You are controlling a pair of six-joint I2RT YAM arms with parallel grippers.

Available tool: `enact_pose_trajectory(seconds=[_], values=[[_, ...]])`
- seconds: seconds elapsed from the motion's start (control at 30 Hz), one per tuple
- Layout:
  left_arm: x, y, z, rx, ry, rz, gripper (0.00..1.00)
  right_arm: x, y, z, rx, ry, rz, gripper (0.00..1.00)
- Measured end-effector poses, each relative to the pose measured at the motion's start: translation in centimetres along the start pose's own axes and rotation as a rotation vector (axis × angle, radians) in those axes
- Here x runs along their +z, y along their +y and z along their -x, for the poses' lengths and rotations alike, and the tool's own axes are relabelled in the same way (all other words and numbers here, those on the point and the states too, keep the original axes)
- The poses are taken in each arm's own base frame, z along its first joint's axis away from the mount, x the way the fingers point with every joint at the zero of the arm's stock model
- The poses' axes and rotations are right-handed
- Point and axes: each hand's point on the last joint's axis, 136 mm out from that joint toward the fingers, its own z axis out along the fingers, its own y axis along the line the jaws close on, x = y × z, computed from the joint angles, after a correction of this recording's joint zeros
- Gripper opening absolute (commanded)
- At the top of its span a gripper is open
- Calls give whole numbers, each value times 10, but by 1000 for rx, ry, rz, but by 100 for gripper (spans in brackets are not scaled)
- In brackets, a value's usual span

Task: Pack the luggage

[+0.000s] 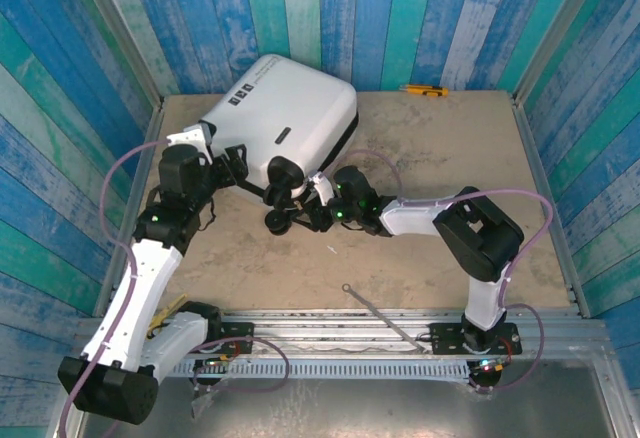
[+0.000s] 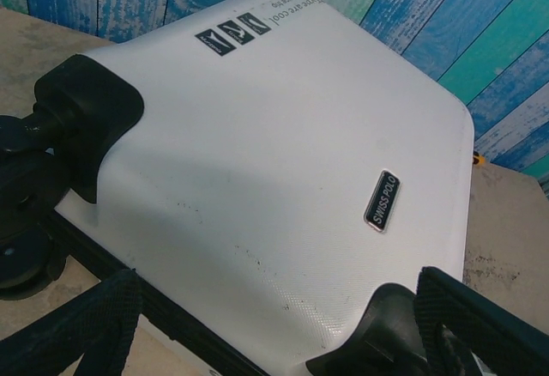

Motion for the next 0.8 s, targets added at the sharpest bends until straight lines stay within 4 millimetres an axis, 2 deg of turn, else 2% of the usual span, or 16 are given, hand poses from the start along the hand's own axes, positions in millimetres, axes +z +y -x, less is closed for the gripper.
enact_pose_trajectory(seconds=[0.17, 0.47, 0.8], values=[[3, 1, -2, 3, 10, 4, 86, 1, 1, 0, 3, 3, 10, 31], [4, 0, -3, 6, 15, -2, 86, 1, -1, 2, 17, -4, 1, 2], [3, -16, -12, 56, 54, -103, 84, 0, 1, 3, 13, 17, -62, 1]])
